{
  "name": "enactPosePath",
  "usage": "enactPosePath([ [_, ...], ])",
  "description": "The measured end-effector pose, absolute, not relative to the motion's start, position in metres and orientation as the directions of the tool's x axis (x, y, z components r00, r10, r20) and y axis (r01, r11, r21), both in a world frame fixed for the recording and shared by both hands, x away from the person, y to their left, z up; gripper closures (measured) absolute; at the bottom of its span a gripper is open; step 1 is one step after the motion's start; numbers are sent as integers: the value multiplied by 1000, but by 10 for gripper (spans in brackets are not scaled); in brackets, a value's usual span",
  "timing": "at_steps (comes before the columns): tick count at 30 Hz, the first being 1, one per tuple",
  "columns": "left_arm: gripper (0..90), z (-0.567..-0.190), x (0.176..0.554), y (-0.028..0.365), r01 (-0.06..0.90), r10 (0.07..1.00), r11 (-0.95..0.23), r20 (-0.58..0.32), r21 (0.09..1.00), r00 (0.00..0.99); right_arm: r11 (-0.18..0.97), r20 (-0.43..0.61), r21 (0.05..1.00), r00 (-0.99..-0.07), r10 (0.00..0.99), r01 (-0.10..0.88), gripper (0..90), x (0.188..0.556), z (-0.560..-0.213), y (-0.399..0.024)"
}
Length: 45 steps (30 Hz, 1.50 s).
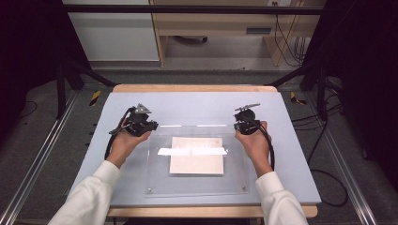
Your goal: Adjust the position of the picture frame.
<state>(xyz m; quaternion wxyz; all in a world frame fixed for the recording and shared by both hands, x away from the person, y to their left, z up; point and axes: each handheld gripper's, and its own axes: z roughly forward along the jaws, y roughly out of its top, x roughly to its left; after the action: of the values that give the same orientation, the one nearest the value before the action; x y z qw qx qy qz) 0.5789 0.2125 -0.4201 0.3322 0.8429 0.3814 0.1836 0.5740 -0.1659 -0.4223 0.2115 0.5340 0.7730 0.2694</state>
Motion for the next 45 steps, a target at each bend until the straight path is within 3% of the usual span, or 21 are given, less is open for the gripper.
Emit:
enactPosePath([
  [8, 845, -440, 591, 214, 561, 773, -468, 10, 683, 634, 287, -39, 623, -337, 941, 727, 858, 583, -437, -166],
  [45, 846, -454, 586, 208, 592, 797, -460, 14, 662, 604, 252, 2, 660, -337, 942, 708, 852, 572, -458, -172],
])
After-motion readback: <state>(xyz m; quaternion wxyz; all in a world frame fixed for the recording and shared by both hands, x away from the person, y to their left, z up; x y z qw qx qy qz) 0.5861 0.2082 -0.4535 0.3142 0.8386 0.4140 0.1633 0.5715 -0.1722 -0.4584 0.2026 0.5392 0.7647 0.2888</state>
